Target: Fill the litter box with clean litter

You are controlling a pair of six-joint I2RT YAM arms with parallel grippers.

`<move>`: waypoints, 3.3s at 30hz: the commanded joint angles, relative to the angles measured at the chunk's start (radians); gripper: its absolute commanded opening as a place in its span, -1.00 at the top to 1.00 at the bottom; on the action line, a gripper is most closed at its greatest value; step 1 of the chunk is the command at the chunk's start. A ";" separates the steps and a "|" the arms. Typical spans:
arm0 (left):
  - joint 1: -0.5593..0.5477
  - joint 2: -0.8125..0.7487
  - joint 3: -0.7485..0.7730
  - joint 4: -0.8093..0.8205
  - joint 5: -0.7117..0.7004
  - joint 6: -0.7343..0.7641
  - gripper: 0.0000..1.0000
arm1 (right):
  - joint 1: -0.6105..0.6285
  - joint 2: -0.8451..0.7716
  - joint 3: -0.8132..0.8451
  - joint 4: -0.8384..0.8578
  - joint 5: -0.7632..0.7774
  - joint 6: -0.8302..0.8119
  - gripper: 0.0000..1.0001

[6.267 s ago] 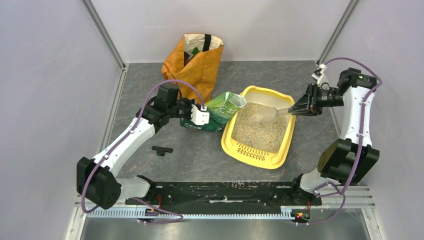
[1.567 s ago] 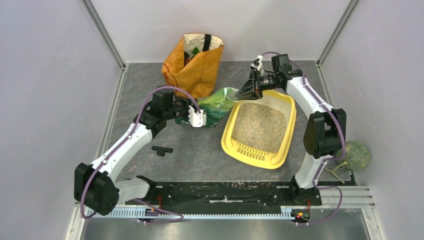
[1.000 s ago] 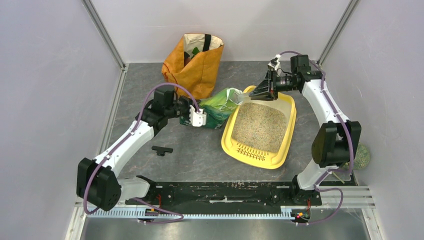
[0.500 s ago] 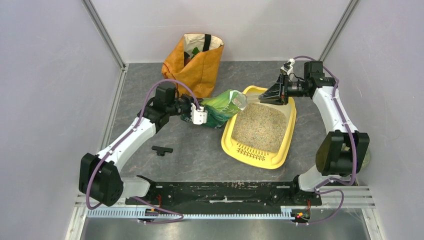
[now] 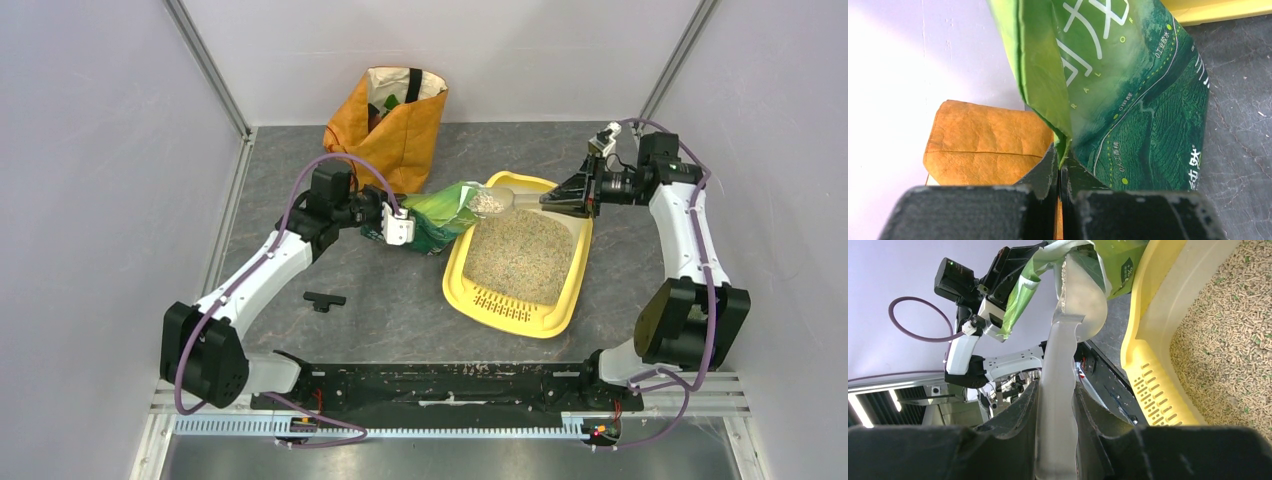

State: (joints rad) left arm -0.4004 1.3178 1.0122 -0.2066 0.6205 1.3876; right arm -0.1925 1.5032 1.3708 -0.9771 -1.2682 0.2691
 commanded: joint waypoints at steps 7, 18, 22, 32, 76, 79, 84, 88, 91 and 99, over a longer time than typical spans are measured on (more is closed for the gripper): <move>0.006 -0.001 0.091 0.122 0.013 0.017 0.96 | -0.090 -0.059 0.009 -0.262 -0.123 -0.219 1.00; 0.006 0.016 0.098 0.118 0.025 0.022 0.96 | -0.232 0.028 0.118 -0.762 -0.090 -0.709 1.00; 0.006 0.024 0.108 0.118 0.024 0.021 0.96 | -0.272 0.004 0.110 -0.763 -0.062 -0.699 1.00; 0.007 0.023 0.103 0.134 0.025 0.008 0.96 | -0.286 -0.042 0.074 -0.588 0.210 -0.526 1.00; 0.006 -0.025 0.043 0.173 0.037 0.040 0.96 | 0.392 0.180 0.801 -0.403 0.728 -0.636 1.00; 0.005 -0.027 0.035 0.194 0.034 0.038 0.96 | 0.440 0.220 0.807 -0.411 0.773 -0.649 1.00; 0.006 -0.029 0.035 0.202 0.015 0.034 0.96 | 0.490 0.278 0.813 -0.399 0.805 -0.627 1.00; 0.005 -0.044 0.031 0.201 0.007 0.038 0.96 | 0.514 0.333 0.842 -0.396 0.821 -0.577 1.00; 0.006 -0.062 0.015 0.202 0.002 0.053 0.96 | 0.539 0.364 0.868 -0.394 0.839 -0.538 1.00; 0.006 -0.113 -0.022 0.194 -0.031 0.086 0.96 | 0.590 0.405 0.875 -0.353 0.914 -0.462 1.00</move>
State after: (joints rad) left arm -0.3950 1.2877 0.9665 -0.1780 0.5869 1.4002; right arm 0.3843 1.9003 2.2032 -1.3762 -0.4255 -0.2409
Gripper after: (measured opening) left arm 0.040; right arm 0.340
